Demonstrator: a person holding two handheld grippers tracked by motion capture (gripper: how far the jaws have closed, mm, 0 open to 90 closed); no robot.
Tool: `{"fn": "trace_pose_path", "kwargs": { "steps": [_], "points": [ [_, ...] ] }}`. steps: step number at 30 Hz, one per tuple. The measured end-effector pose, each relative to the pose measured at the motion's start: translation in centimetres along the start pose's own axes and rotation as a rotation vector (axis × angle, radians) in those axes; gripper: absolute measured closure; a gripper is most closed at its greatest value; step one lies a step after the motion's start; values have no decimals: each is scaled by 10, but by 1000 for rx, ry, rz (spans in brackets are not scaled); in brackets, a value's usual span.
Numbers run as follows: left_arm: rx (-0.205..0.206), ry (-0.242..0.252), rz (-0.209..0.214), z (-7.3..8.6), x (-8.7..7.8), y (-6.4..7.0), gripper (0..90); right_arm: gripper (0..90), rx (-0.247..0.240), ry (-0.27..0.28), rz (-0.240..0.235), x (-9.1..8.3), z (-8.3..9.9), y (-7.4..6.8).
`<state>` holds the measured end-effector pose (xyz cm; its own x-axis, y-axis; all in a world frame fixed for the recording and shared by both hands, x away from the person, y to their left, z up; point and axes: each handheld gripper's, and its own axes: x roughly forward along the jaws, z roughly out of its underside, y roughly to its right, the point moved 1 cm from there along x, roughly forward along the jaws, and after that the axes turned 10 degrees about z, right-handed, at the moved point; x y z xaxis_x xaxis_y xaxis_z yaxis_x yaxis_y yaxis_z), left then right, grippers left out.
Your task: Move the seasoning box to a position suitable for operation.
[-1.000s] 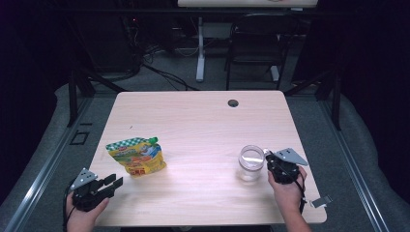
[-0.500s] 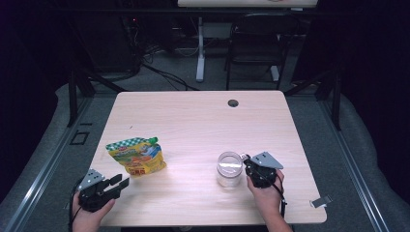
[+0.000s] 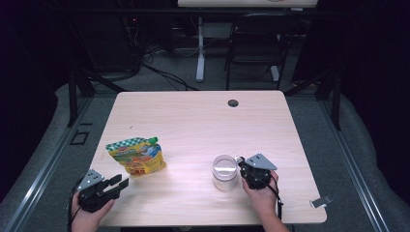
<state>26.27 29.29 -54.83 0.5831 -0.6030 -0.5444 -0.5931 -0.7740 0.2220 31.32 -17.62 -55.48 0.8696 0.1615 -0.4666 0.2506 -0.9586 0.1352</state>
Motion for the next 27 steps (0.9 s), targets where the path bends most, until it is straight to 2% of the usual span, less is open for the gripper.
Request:
{"fn": "trace_pose_path", "kwargs": {
  "steps": [14, 19, 22, 24, 27],
  "points": [
    [11, -4, 10, 0, 1, 2, 619, 851, 16, -4, 15, 4, 5, 2],
    [18, -3, 13, -1, 1, 4, 615, 851, 36, -13, 10, 4, 8, 4],
    [33, -12, 17, -2, 1, 6, 608, 847, 25, -24, -5, 3, 8, 6],
    [39, -1, 24, -3, 2, 8, 607, 831, -10, -29, -18, 2, 8, 7],
    [45, -1, 28, -4, 3, 10, 604, 825, -27, -36, -48, -2, 8, 11]
  ]
}}
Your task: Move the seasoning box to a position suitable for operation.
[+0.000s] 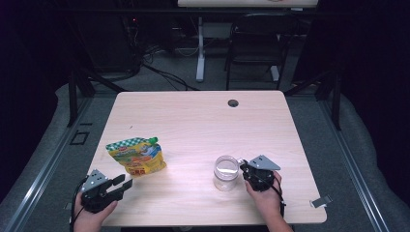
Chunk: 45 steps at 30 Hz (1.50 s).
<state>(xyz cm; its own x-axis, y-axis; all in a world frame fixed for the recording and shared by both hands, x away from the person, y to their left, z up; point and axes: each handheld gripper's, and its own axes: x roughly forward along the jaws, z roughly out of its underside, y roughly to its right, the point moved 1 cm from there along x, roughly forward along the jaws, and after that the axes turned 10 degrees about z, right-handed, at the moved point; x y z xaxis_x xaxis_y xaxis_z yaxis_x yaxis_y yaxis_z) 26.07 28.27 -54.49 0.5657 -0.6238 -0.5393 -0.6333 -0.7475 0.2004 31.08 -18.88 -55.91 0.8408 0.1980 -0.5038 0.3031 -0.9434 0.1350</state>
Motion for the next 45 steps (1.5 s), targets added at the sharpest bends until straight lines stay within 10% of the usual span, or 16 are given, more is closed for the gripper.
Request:
{"fn": "trace_pose_path", "kwargs": {
  "steps": [11, 26, 35, 45],
  "points": [
    [54, 13, 14, -6, 7, 17, 602, 850, -29, -33, -29, -13, 1, 6],
    [124, -17, 86, -17, 28, 37, 556, 841, -22, -103, 65, -40, 6, -16],
    [139, -33, 121, -23, 40, 41, 562, 812, -18, -111, 8, -57, 12, -28],
    [140, -45, 149, -25, 48, 38, 578, 746, -16, -3, -92, -78, 12, -22]
  ]
}}
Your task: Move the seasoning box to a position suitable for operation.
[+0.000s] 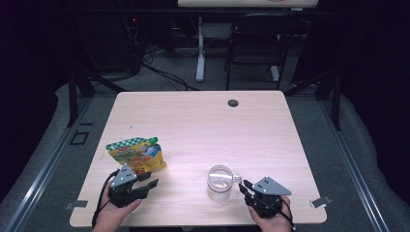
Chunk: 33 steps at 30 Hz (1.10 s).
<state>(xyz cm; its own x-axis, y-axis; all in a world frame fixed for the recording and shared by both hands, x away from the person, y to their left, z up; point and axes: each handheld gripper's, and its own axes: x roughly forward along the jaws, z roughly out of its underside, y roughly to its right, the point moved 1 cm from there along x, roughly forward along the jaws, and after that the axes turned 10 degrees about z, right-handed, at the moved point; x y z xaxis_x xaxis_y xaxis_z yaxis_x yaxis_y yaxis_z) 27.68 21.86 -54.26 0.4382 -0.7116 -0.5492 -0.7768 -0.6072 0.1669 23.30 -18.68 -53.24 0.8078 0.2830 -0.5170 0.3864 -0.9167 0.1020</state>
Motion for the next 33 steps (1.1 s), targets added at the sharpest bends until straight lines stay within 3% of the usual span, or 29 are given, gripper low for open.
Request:
{"fn": "trace_pose_path", "kwargs": {
  "steps": [3, 4, 9, 10, 12, 16, 22, 24, 27, 32, 33],
  "points": [
    [-19, 9, 19, 1, 2, 0, 574, 715, 7, 33, 8, -7, -5, 4],
    [-19, 9, 19, 1, 2, 0, 574, 705, 32, 35, 8, -7, -5, 5],
    [-14, 23, 18, -2, 3, 2, 566, 678, 71, 12, 14, -7, -9, 11],
    [-10, 25, 9, -3, 3, 2, 564, 674, 101, 6, 13, -7, -14, 15],
    [-13, 29, 10, -4, 4, 2, 564, 675, 116, 1, 13, -7, -18, 17],
    [-54, 32, 14, -9, 8, 0, 575, 680, 155, -11, -1, -3, -43, 25],
    [-36, -13, 27, -13, 20, 6, 606, 685, 180, 1, -10, 3, -50, 27],
    [-34, -18, 21, -14, 21, 8, 616, 705, 175, 4, -9, 3, -49, 27],
    [-24, -28, 46, -18, 28, 15, 634, 735, 151, 3, -13, 4, -46, 25],
    [-10, -21, 75, -28, 36, 28, 678, 798, 156, 18, -41, 5, -46, 19],
    [-3, -22, 78, -32, 39, 32, 707, 800, 156, 12, -65, 5, -46, 18]
  ]
}}
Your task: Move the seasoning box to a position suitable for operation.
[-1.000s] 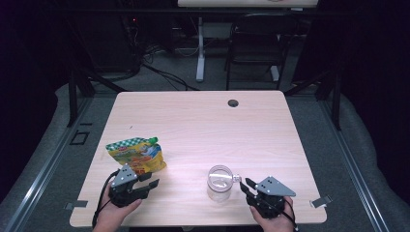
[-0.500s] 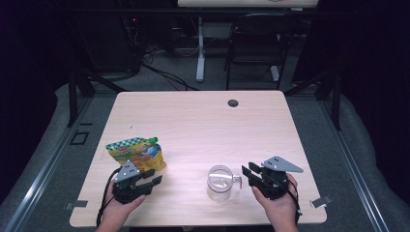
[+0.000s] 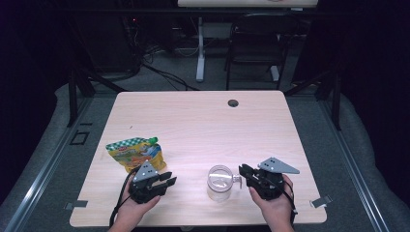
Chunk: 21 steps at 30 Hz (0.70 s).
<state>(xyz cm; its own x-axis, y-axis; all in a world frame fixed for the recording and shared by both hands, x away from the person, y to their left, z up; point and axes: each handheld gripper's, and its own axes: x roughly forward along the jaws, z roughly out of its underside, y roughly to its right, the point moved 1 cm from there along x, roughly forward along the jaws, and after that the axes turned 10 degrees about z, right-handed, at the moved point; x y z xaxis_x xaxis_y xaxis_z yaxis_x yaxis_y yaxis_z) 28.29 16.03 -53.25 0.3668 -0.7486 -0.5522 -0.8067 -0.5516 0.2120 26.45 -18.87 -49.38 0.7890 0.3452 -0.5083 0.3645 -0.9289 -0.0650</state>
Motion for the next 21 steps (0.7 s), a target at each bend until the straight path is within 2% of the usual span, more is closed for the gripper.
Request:
{"fn": "trace_pose_path", "kwargs": {
  "steps": [3, 9, 11, 15, 17, 18, 21],
  "points": [
    [4, 0, 16, -5, 6, 5, 752, 803, -18, -12, -2, 1, 2, -3],
    [19, -8, 31, -13, 16, 12, 817, 802, -11, -33, -14, 2, 6, -3],
    [36, -15, 39, -20, 22, 15, 843, 799, -4, -44, -18, 5, 8, -4],
    [51, -13, 58, -29, 29, 19, 895, 797, -21, -48, -11, 5, 9, -5],
    [66, -13, 88, -35, 36, 24, 900, 800, -17, -40, -10, 4, 10, -5],
    [66, -13, 88, -35, 36, 24, 900, 804, -11, -38, -11, 4, 11, -4],
    [83, -22, 131, -38, 46, 31, 900, 814, 5, -38, -22, 4, 12, -4]
  ]
}}
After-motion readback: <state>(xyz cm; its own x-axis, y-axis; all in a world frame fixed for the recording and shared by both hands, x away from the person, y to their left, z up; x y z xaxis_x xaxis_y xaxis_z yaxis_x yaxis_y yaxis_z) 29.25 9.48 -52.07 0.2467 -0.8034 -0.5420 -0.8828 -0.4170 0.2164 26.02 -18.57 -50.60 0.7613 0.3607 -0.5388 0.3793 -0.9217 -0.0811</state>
